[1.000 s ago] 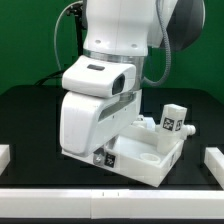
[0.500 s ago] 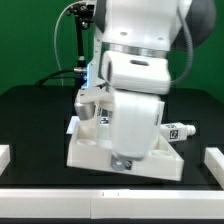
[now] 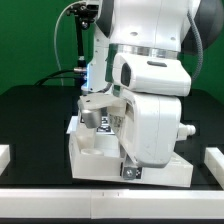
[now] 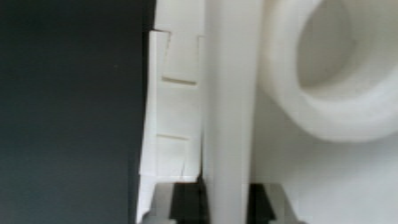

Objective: Assemble square table

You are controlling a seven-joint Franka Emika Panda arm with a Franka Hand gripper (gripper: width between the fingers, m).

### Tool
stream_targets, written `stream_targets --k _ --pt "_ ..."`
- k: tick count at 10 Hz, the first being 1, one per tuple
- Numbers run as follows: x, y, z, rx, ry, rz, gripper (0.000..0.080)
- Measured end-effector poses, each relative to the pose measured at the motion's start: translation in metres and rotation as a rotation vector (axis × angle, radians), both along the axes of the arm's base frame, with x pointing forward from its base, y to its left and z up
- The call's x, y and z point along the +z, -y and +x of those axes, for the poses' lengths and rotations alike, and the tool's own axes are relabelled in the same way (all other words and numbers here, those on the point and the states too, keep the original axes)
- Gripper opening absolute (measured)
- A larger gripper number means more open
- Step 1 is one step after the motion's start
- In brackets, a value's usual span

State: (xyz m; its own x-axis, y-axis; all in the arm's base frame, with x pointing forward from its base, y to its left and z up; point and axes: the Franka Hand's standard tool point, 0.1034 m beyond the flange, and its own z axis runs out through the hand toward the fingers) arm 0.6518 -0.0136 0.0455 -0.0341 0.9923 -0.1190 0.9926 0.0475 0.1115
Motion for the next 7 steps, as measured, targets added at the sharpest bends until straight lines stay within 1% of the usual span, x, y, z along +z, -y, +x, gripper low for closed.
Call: stream_targets --k 1,3,4,7 --pt "-0.005 -0.014 -0.005 -0.094 -0.010 0.008 0.0055" --pt "-0.012 -0.042 0.001 -0.180 -0.044 0.019 0.0055" --pt "-0.015 -0.053 0.003 -0.176 -0.055 0.022 0.0055" --pt "-0.015 -0.058 0.006 -0.125 -0.046 0.003 0.0057"
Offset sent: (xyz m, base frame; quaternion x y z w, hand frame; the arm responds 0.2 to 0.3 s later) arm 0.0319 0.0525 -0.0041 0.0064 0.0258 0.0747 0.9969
